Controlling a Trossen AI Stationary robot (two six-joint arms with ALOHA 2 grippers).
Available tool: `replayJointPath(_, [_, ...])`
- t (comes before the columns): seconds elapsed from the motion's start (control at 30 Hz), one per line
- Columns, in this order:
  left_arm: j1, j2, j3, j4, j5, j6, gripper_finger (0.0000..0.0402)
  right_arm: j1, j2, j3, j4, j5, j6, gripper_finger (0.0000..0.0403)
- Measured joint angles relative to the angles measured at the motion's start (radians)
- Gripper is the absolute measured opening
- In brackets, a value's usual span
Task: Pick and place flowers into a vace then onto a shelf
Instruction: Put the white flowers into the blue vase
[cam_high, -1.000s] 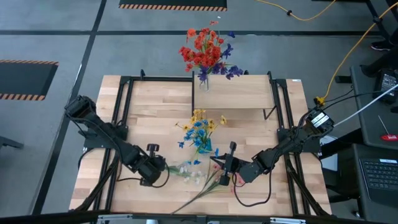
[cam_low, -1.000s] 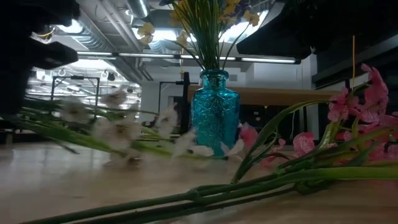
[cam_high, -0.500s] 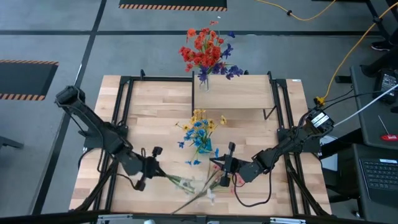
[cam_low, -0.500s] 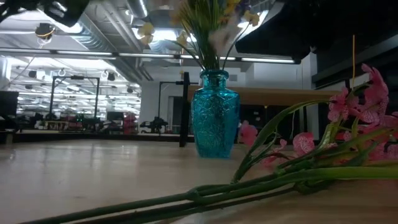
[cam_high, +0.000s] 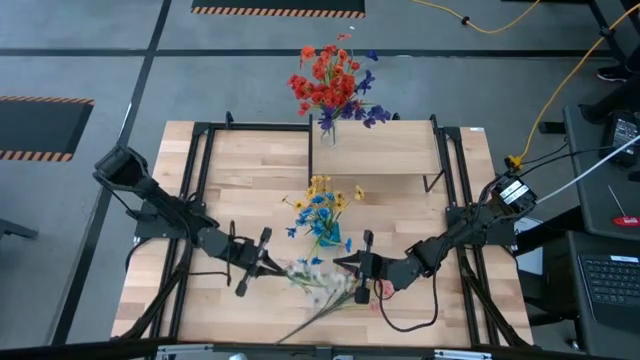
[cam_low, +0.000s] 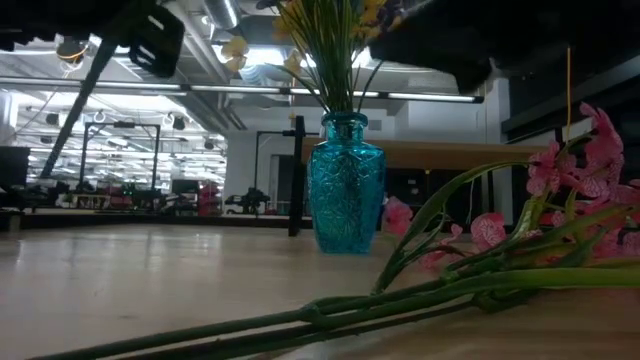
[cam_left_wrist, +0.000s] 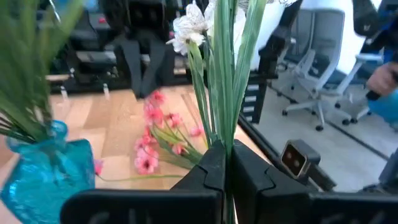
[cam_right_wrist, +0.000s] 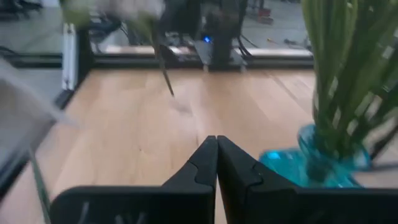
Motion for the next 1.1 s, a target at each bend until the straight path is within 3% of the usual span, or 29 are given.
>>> replayJointPath(0.13, [0.0,0.094,0.047,0.028,-0.002,0.026,0.0005,-0.023,0.0,0.0,0.069,-0.072,-0.065,0.0013])
replayJointPath(0.3, [0.0,0.177,0.11,0.093,-0.002,0.133,0.0007,-0.027,0.0,0.0,0.069,-0.079,-0.088,0.0003])
replayJointPath(0.67, [0.043,0.188,0.126,0.199,-0.028,0.189,0.0006,-0.019,0.036,0.001,0.161,-0.081,-0.156,0.0009])
replayJointPath(0.9, [0.079,0.188,0.126,0.222,-0.028,0.17,0.0007,-0.034,0.06,0.001,0.203,-0.158,-0.185,0.0021])
replayJointPath(1.1, [0.079,0.188,0.126,0.251,-0.026,0.168,0.0006,-0.037,0.06,0.055,0.192,-0.244,-0.214,0.0057])
